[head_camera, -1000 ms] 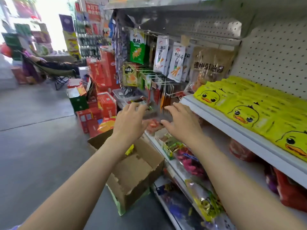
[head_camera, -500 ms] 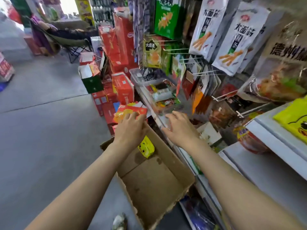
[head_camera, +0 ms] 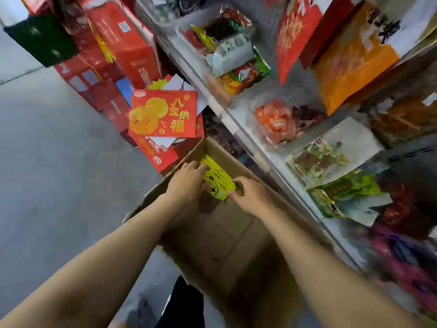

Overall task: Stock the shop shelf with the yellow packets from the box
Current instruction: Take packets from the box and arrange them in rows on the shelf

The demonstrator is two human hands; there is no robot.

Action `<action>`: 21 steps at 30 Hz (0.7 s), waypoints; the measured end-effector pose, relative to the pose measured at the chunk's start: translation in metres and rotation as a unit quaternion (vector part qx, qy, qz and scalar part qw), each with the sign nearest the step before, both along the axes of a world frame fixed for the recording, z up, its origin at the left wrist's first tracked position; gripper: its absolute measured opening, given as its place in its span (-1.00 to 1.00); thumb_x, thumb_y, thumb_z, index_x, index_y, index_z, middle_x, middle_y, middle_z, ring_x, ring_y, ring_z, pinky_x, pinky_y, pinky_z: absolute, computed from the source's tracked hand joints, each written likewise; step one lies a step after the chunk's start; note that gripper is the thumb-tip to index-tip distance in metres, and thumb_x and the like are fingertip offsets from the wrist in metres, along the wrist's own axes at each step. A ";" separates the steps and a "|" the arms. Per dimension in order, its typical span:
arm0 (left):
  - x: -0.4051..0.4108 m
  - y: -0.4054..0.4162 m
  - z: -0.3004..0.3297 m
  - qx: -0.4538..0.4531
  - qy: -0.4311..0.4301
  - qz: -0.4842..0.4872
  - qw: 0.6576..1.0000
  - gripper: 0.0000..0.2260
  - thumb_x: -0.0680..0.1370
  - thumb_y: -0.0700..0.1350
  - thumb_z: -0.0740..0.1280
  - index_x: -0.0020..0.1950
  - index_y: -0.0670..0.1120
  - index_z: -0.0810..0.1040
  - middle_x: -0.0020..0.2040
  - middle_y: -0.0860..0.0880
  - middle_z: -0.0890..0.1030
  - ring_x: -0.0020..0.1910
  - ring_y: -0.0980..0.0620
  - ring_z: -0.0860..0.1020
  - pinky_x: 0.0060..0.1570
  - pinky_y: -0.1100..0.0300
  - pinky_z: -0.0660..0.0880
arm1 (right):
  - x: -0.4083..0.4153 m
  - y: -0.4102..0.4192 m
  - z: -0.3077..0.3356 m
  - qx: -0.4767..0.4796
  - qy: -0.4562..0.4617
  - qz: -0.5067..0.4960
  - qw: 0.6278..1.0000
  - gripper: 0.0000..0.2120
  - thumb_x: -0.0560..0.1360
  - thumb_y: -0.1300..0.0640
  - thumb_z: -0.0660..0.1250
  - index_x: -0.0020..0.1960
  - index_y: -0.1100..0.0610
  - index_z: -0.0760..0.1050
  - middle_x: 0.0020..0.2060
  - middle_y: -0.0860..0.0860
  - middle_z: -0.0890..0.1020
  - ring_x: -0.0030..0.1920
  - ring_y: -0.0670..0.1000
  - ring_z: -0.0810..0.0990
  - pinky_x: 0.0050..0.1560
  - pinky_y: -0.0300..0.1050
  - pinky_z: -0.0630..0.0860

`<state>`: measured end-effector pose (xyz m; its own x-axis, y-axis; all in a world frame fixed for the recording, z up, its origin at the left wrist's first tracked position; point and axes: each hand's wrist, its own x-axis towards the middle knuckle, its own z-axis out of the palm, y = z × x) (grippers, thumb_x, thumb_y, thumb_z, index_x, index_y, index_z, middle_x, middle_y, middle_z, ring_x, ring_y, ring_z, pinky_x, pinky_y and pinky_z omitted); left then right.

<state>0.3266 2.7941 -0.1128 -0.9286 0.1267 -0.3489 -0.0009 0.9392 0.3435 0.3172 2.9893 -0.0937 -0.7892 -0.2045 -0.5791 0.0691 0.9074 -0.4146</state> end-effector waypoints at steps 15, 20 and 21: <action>-0.042 -0.002 -0.119 -0.009 -0.052 -0.056 0.997 -0.41 0.45 0.00 0.46 0.41 -0.08 0.31 0.37 -0.10 0.39 0.35 -0.12 0.31 0.29 0.02 0.32 | -0.005 -0.015 -0.124 -0.098 -0.032 -0.213 0.972 -0.55 0.58 -0.05 0.33 0.43 -0.04 0.36 0.36 0.01 0.47 0.31 0.02 0.46 0.18 -0.17 0.37; -0.029 -0.009 -0.128 -0.068 -0.020 -0.136 0.988 -0.60 0.46 -0.01 0.40 0.29 0.05 0.49 0.27 0.00 0.49 0.26 -0.09 0.33 0.21 0.05 0.27 | -0.004 -0.018 -0.133 -0.106 -0.026 -0.216 0.970 -0.61 0.54 -0.13 0.32 0.35 -0.15 0.39 0.32 -0.06 0.44 0.32 0.02 0.46 0.28 0.14 0.50; -0.024 -0.011 -0.129 -0.060 -0.023 -0.130 0.989 -0.66 0.48 0.00 0.38 0.26 0.06 0.53 0.28 0.01 0.48 0.28 -0.09 0.31 0.24 0.05 0.24 | -0.003 -0.018 -0.133 -0.097 -0.016 -0.211 0.973 -0.62 0.53 -0.13 0.34 0.32 -0.14 0.41 0.29 -0.06 0.43 0.29 0.03 0.47 0.27 0.14 0.50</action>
